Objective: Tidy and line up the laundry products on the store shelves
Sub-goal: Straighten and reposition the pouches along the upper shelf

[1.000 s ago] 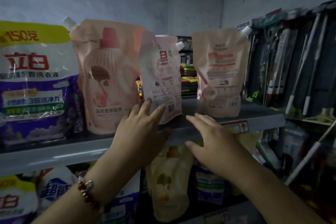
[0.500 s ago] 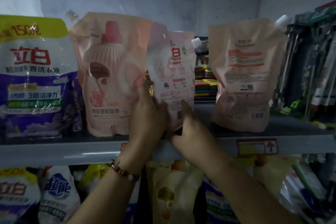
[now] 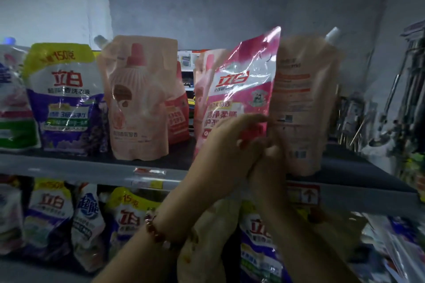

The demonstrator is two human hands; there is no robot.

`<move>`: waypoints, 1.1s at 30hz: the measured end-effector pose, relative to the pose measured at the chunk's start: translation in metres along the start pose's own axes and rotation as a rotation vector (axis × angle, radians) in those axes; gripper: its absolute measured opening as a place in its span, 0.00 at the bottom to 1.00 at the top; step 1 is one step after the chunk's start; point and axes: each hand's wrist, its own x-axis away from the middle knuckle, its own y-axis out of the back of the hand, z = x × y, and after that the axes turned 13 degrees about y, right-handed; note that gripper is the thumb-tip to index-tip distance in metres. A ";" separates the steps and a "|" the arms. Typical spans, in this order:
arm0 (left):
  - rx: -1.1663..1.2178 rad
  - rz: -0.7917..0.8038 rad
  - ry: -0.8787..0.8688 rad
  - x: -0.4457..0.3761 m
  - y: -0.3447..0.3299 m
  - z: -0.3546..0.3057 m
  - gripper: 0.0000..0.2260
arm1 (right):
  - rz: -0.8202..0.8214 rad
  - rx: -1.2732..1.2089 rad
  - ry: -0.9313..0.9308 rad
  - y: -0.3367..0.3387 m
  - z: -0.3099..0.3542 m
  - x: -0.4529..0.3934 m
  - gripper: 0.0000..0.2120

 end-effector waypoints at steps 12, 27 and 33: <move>0.990 0.340 0.578 0.086 0.033 0.028 0.36 | 0.131 -0.458 -0.260 0.043 0.012 0.064 0.13; 0.338 0.316 0.764 0.179 0.033 0.086 0.17 | -0.002 -0.625 -0.912 0.033 -0.050 0.200 0.22; 0.125 0.464 0.679 0.194 0.032 0.088 0.27 | -0.189 -0.653 -1.076 0.030 -0.068 0.234 0.34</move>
